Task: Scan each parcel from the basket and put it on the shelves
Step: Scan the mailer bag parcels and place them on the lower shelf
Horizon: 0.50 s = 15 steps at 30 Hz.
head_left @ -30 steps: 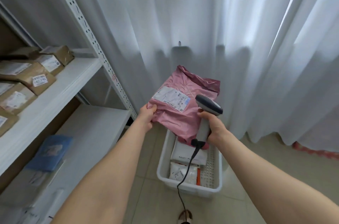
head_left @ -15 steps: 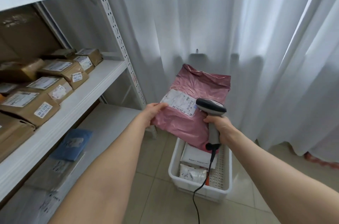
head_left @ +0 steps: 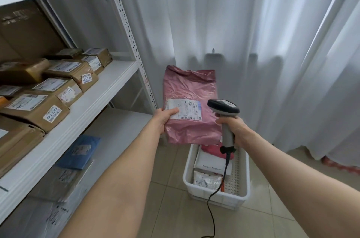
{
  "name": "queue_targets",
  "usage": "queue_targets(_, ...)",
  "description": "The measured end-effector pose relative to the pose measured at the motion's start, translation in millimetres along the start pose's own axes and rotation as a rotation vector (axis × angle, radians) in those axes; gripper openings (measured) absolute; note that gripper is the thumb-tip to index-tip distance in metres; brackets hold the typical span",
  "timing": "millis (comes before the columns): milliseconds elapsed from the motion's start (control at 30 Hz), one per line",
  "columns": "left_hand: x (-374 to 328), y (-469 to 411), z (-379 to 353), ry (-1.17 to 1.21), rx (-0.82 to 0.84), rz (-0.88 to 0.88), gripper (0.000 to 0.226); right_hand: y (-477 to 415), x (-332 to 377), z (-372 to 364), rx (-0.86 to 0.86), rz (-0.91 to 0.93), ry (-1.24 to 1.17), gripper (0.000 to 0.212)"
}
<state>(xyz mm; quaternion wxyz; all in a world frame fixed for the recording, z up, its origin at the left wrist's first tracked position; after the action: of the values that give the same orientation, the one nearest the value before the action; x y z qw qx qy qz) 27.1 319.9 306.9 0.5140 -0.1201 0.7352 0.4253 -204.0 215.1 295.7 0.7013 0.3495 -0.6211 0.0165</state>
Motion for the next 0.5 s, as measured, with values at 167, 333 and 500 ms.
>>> queue_targets(167,14,2,-11,0.232,-0.021,0.031,0.014,1,-5,-9,0.022,-0.042,-0.152,0.023)
queue_targets(333,22,11,-38,0.327,0.101,0.071,0.020,5,-10,-32,0.113,-0.136,-0.281,0.019)
queue_targets(500,22,19,-61,0.362,0.196,0.100,0.020,3,-2,-33,0.026,-0.150,-0.321,0.034)
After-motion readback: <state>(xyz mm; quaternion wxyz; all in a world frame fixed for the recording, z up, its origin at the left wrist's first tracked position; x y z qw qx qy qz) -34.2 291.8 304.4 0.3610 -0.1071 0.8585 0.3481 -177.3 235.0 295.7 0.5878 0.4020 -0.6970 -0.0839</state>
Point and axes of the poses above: each hand's wrist, its own y-axis away from the middle knuckle, its own z-axis out of the back of the hand, x = y × z, the point moved 8 cm from there along -y, towards the middle knuckle, and after that the axes turned 8 degrees about y, right-handed, at the moved point
